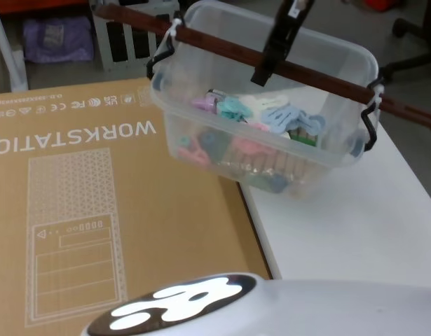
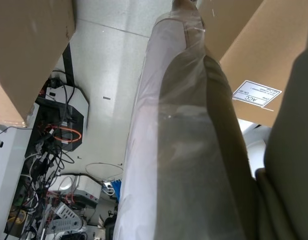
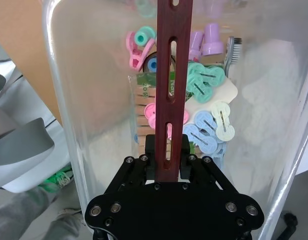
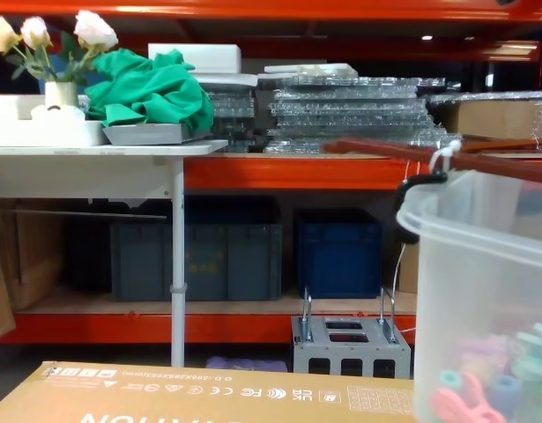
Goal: Use one hand to grasp the basket and place it at the designated location.
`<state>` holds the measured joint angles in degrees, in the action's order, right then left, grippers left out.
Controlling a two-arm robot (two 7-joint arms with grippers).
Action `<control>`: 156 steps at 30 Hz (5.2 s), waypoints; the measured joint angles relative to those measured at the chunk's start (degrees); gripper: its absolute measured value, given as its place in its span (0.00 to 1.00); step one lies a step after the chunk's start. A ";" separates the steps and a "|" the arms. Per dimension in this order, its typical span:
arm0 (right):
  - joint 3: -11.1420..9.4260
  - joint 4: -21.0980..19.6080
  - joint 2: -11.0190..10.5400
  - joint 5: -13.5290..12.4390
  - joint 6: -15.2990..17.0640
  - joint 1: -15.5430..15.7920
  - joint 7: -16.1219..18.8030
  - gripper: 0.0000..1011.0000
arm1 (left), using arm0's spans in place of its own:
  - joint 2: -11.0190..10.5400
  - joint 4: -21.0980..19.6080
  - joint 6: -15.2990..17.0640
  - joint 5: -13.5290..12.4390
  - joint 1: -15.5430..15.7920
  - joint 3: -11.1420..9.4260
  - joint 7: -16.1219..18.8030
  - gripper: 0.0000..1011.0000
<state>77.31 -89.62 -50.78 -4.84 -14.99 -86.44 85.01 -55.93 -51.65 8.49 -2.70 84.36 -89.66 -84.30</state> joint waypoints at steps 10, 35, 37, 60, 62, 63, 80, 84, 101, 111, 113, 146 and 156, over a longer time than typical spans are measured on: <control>-1.69 -4.35 -5.62 1.38 5.98 1.43 -2.45 0.24 | 0.00 0.00 0.00 0.00 0.00 0.00 0.00 0.00; -5.68 -14.08 -18.31 2.22 18.73 7.10 -9.89 0.24 | 0.00 0.01 0.00 -0.01 0.00 0.00 0.00 0.00; -5.92 -14.58 -18.96 2.20 19.48 7.52 -10.56 0.24 | 0.00 0.00 0.00 0.00 0.01 0.00 0.00 0.00; -7.87 -18.79 -26.59 -1.89 29.67 13.17 -13.53 0.24 | 0.00 -0.01 0.00 0.00 0.00 0.00 0.00 0.00; -8.02 -17.57 -26.40 -2.32 30.06 13.18 -11.68 0.24 | 0.00 -0.01 0.00 0.00 0.00 0.00 0.00 0.00; -8.08 -17.18 -26.28 -2.34 30.21 13.17 -11.08 0.24 | 0.00 0.00 0.00 0.00 0.00 0.00 0.00 0.00; -9.62 -13.29 -25.52 -2.47 31.46 14.61 -8.00 0.24 | 0.00 0.00 0.00 -0.01 0.00 0.00 0.00 0.00; -9.80 -12.53 -25.40 -2.69 31.47 15.36 -8.17 0.24 | 0.00 0.00 0.00 0.00 0.00 0.00 0.00 0.00; -10.32 -8.50 -24.16 -3.43 30.70 18.96 -9.48 0.24 | 0.00 0.00 0.00 0.00 0.00 0.00 0.00 0.00; -10.38 -5.31 -22.89 -3.90 29.63 21.16 -9.66 0.24 | 0.00 0.00 0.00 0.00 0.00 0.00 0.00 0.00; -10.40 -4.62 -22.61 -3.91 29.39 21.70 -9.71 0.24 | 0.00 0.00 0.00 0.00 0.01 0.00 0.00 0.00; -10.43 -1.20 -20.14 -1.30 29.58 24.41 -7.09 0.24 | 0.00 0.00 0.00 -0.01 0.01 0.00 0.00 0.00; -10.14 -1.28 -20.26 -1.27 29.66 24.51 -7.14 0.41 | 0.01 -0.03 0.00 -0.01 0.00 0.00 0.01 0.00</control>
<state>67.17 -90.90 -71.04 -6.11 14.67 -61.93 77.87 -55.92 -51.67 8.49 -2.71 84.36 -89.66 -84.29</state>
